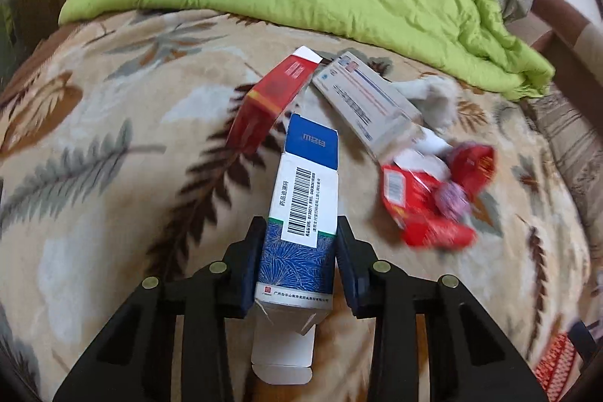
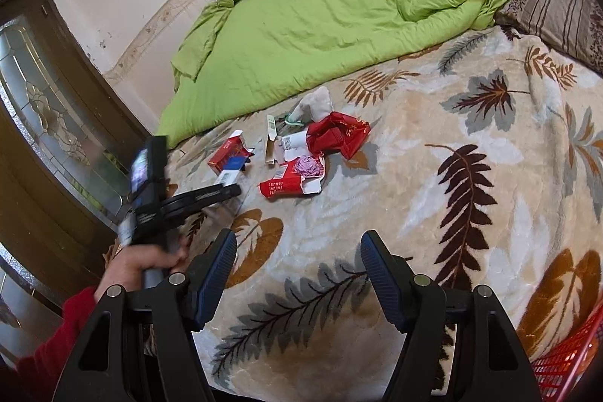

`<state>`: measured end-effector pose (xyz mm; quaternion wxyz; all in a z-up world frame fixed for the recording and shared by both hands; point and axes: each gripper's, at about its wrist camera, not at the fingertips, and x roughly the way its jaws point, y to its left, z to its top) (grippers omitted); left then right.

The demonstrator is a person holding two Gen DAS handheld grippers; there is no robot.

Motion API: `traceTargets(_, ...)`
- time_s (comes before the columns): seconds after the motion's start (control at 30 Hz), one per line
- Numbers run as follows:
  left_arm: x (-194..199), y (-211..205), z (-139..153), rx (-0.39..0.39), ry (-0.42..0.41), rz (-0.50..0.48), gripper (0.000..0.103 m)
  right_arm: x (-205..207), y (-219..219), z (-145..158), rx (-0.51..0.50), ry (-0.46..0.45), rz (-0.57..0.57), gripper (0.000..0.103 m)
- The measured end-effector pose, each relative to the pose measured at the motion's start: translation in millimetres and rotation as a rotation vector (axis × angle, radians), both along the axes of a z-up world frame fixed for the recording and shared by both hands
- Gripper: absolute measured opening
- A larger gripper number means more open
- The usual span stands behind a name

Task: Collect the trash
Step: 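Grasp the blue-white medicine box with the left tool while the right tool grasps the purple ball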

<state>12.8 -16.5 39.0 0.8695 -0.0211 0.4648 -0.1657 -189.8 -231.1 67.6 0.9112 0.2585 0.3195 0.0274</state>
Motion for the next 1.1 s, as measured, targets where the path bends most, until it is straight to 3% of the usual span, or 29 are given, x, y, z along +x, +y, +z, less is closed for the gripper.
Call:
traceTargets(0.23,-62,33,19,-0.05,-0.051,0.005,0.035,45,-2,-1,0.001,0.059,0.011,0.067)
traceTargets(0.4,-57,38,7,-0.039,-0.06,0.01,0.035,108,-7,-8,0.022,0.125,0.014,0.057)
traceTargets(0.7,-40,45,-15,-0.019,-0.018,0.025,0.035,189,11,-35,-0.072,0.228,0.01,0.049)
traceTargets(0.83,-38,43,-19,-0.006,-0.02,0.023,0.035,202,20,-48,-0.142,0.268,0.009,0.043)
traceTargets(0.9,-38,41,-20,0.003,-0.025,0.024,0.035,205,24,-55,-0.17,0.282,0.017,0.035)
traceTargets(1.1,-39,39,-21,0.011,-0.033,0.026,0.035,188,18,-48,-0.163,0.214,0.013,0.03)
